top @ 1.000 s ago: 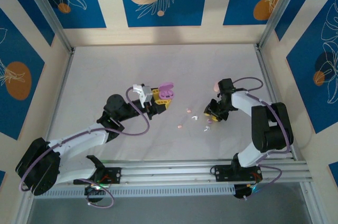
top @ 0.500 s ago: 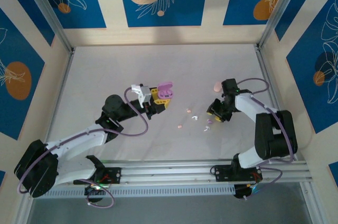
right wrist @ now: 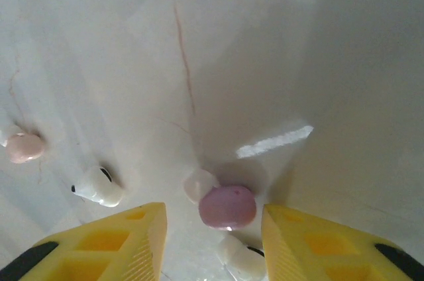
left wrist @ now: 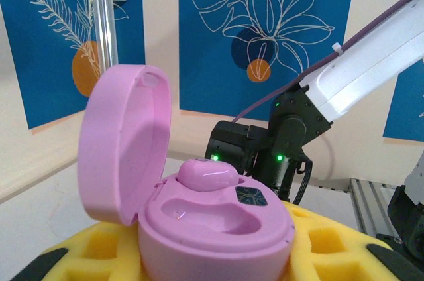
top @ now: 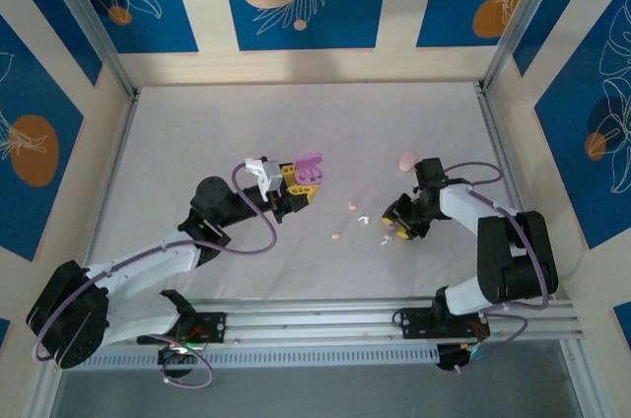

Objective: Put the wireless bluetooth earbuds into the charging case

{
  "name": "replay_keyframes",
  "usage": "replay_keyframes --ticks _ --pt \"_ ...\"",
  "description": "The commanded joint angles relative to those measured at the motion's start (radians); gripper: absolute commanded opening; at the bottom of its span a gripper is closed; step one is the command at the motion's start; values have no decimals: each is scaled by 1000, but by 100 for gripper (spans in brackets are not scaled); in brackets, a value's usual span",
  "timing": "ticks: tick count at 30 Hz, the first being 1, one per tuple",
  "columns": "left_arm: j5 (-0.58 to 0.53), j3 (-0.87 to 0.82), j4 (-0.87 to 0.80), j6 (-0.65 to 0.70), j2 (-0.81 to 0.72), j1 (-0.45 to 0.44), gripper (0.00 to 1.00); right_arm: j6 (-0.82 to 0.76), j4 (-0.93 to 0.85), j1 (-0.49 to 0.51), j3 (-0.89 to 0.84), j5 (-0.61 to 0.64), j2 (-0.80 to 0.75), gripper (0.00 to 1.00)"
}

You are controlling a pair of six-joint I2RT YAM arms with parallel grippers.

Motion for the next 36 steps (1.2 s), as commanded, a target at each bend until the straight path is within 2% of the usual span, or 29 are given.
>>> replay_keyframes --ticks 1,10,22,31,36 --pt "-6 -1 13 9 -15 -13 25 6 34 9 0 -40 19 41" --pt "-6 6 2 13 -18 -12 25 -56 38 10 61 -10 71 37" --pt "-6 11 -12 10 -21 -13 25 -118 29 25 177 -53 181 36" --pt "-10 12 -29 18 -34 -13 25 -121 -51 29 166 65 118 39" --pt "-5 14 -23 15 -25 -13 25 -172 -43 15 157 21 117 39"
